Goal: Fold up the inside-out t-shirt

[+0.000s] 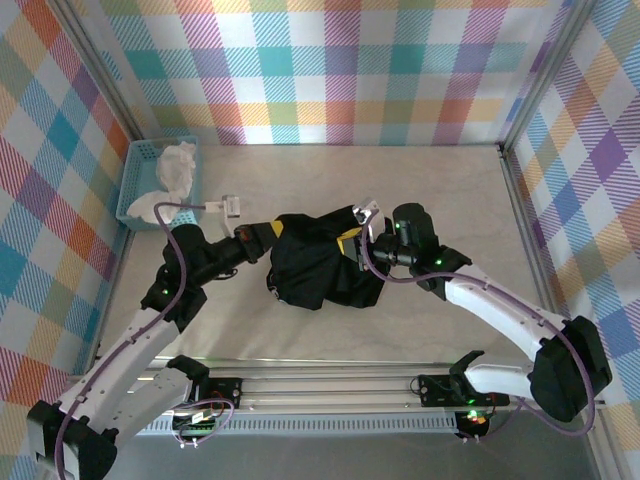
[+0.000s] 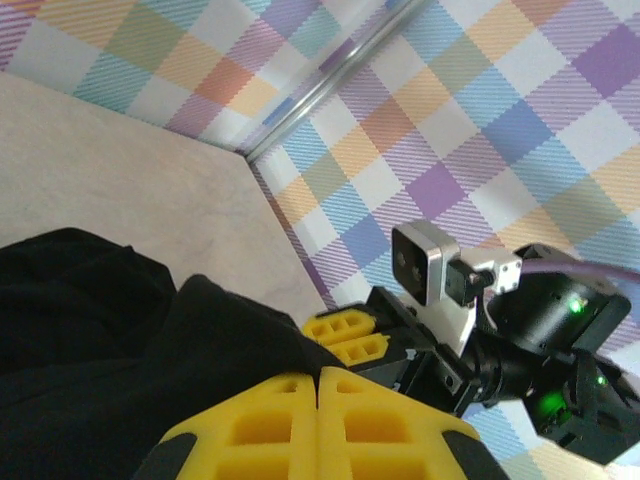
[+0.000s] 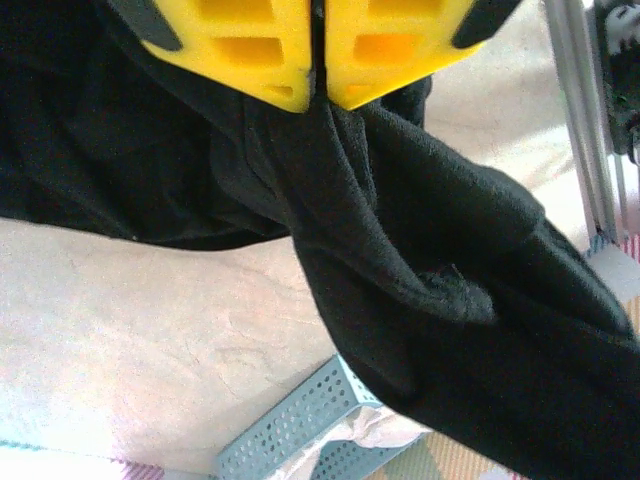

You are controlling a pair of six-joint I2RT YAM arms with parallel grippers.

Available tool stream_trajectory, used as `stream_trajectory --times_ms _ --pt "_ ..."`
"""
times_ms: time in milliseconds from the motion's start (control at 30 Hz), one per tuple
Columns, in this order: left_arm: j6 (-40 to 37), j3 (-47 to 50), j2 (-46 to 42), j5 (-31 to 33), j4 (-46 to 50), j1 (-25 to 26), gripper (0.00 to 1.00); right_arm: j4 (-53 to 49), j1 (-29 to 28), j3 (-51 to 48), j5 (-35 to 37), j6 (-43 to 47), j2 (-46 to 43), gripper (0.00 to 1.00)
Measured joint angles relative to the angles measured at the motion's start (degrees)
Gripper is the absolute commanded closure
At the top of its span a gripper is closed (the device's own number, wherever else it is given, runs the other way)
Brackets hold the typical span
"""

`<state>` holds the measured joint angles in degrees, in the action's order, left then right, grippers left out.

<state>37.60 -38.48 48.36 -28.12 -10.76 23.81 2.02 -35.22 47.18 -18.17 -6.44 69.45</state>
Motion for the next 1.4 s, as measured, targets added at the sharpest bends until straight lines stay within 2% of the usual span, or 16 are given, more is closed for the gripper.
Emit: stream_trajectory --times_ms 133,267,333,467,633,800,867,967,1100,1233,1400 --pt "-1.27 2.56 0.02 -3.65 -1.31 0.00 1.00 -1.70 0.00 0.42 0.61 0.04 1.66 0.61" --pt "-2.78 2.84 0.00 -6.14 -1.64 0.00 1.00 -4.90 0.00 2.16 0.26 2.84 3.17 0.50" --pt "-3.45 2.84 0.00 -6.88 -1.55 0.00 1.00 -5.57 -0.02 3.17 -1.22 4.22 3.69 0.40" --pt "-4.52 2.84 0.00 -7.48 -1.40 0.00 1.00 -6.80 -0.66 6.43 -2.86 7.43 6.34 0.36" --pt "-5.40 2.84 0.00 -7.85 -1.22 0.00 1.00 -7.10 -1.18 10.43 -3.80 9.62 10.93 0.41" --pt "-5.84 2.80 -0.11 -7.13 -0.07 0.00 1.00 -7.28 -1.66 12.72 -5.53 12.15 14.47 0.77" --pt "-6.21 2.78 -0.48 -5.38 1.75 0.00 1.00 -7.34 -1.68 12.70 -6.58 12.39 14.27 0.89" --pt "-6.67 2.69 -1.09 -2.36 4.44 -0.02 1.00 -7.39 -1.66 12.39 -7.56 12.44 12.39 1.00" --pt "-6.82 2.64 -1.92 1.57 7.08 -0.42 1.00 -7.06 -0.39 10.14 -9.84 10.78 6.60 1.00" --pt "-6.03 2.64 -3.26 4.04 7.80 -2.16 1.00 -3.98 3.56 5.25 -14.95 6.27 0.17 0.98" --pt "-4.79 2.67 -2.51 1.95 6.58 -2.97 1.00 -1.51 5.46 2.97 -18.34 2.03 0.39 0.85"
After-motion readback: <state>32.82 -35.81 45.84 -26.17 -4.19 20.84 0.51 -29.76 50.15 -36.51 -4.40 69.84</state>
